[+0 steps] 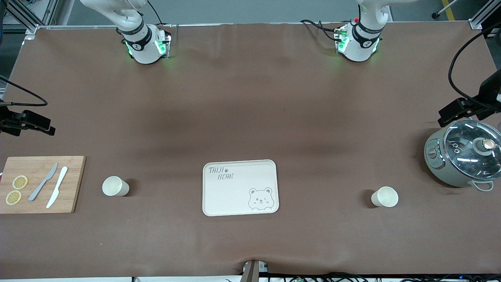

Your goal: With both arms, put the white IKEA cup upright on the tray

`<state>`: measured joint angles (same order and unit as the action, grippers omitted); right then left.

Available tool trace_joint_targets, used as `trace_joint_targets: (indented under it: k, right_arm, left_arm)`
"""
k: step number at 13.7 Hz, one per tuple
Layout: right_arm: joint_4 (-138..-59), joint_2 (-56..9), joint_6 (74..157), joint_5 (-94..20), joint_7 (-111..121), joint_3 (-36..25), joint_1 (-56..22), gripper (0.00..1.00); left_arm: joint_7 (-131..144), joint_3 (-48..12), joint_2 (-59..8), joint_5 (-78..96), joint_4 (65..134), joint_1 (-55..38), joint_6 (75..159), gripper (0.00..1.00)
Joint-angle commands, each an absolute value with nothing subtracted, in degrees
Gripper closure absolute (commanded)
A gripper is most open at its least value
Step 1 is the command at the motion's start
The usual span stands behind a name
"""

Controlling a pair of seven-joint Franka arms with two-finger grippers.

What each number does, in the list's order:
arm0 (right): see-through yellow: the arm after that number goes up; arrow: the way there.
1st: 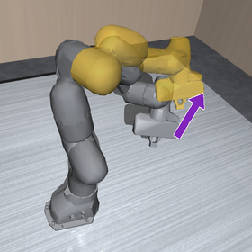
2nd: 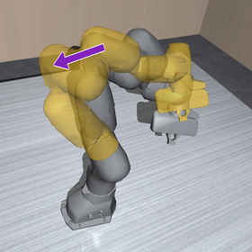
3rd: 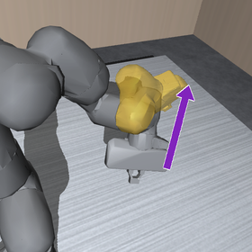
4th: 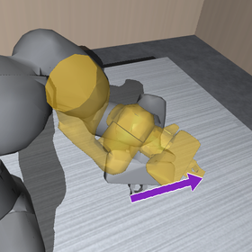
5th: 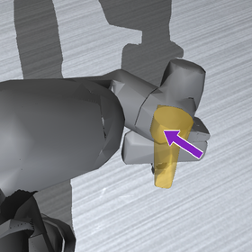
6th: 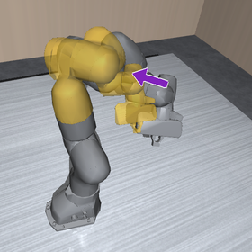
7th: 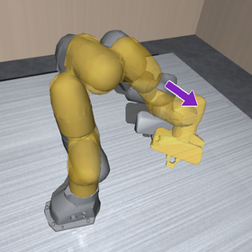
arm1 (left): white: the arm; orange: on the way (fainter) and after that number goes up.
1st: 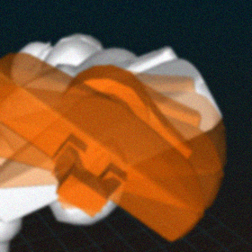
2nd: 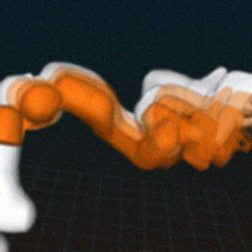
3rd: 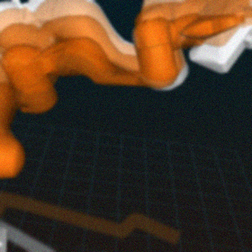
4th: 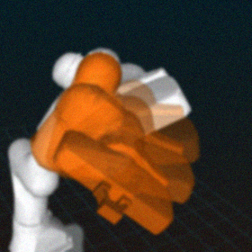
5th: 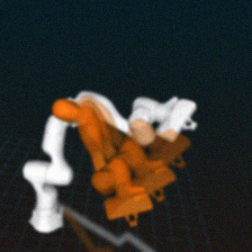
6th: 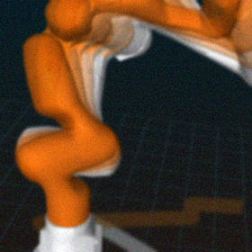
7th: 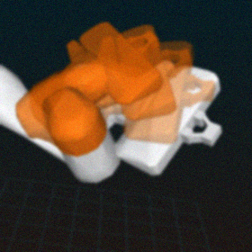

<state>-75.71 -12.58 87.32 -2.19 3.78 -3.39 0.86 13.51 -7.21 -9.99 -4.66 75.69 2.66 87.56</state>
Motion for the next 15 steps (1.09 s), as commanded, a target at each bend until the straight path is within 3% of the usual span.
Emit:
trace_joint_targets:
  k: [1, 8, 15]
  right_arm:
    - [-75.7, -12.7, 86.9, -1.6, 3.2, -3.3, 0.7, 0.0]
    - [-75.7, -13.4, 87.8, -1.5, 2.7, -3.3, 0.8, 0.0]
    - [-75.7, -19.7, 92.5, -2.5, 2.4, -3.3, 0.6, 0.0]
  left_arm:
    - [12.6, -7.5, -12.7, -4.0, 75.3, 2.7, 87.9, 0.0]
    - [12.7, -7.3, -19.9, -4.2, 75.3, 3.1, 95.1, 0.0]
    - [12.6, -7.1, -26.7, -4.6, 75.2, 6.2, 102.2, 0.0]
